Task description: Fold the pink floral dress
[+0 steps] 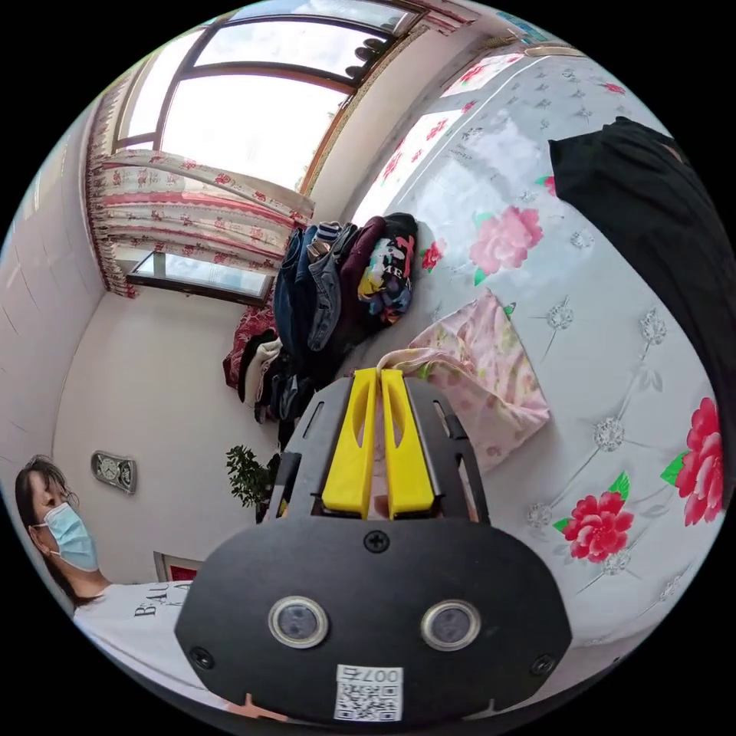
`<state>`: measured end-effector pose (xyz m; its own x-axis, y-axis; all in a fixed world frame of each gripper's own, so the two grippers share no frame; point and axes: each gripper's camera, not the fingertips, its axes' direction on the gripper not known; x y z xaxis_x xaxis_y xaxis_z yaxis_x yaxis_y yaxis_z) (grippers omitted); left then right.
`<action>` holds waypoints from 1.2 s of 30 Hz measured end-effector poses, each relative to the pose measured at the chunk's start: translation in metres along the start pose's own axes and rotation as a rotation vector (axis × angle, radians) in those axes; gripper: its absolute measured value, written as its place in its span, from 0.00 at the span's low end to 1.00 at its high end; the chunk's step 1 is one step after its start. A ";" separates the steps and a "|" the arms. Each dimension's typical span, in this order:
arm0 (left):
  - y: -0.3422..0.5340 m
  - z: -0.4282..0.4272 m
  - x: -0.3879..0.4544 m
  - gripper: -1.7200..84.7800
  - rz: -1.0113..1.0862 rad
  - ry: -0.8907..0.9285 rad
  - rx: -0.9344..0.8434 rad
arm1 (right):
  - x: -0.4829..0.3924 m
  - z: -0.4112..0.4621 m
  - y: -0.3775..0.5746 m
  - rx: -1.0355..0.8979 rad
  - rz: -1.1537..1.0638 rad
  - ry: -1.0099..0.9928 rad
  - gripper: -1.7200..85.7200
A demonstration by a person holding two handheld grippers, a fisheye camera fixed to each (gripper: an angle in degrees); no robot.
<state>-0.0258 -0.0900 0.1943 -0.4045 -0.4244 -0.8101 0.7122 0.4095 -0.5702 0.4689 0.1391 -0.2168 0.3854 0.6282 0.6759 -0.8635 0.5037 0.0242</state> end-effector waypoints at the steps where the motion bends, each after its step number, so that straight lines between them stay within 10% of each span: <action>1: -0.015 0.013 0.003 0.06 0.008 -0.011 0.047 | 0.002 0.021 -0.017 0.022 0.006 0.038 0.03; 12: 0.018 0.016 0.007 0.14 0.082 -0.216 0.094 | 0.088 0.050 0.026 0.098 0.091 0.373 0.11; 25: 0.109 -0.042 -0.040 0.15 -0.142 -0.158 0.177 | 0.140 0.133 0.053 0.146 0.218 0.219 0.06; 36: 0.135 -0.068 -0.065 0.16 -0.151 -0.036 0.199 | -0.179 0.384 0.199 -0.374 -0.904 -0.002 0.04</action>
<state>0.0576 0.0476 0.1611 -0.4970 -0.4984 -0.7103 0.7456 0.1734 -0.6434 0.1028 -0.1010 -0.0504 0.8505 -0.0876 0.5187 -0.0841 0.9507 0.2985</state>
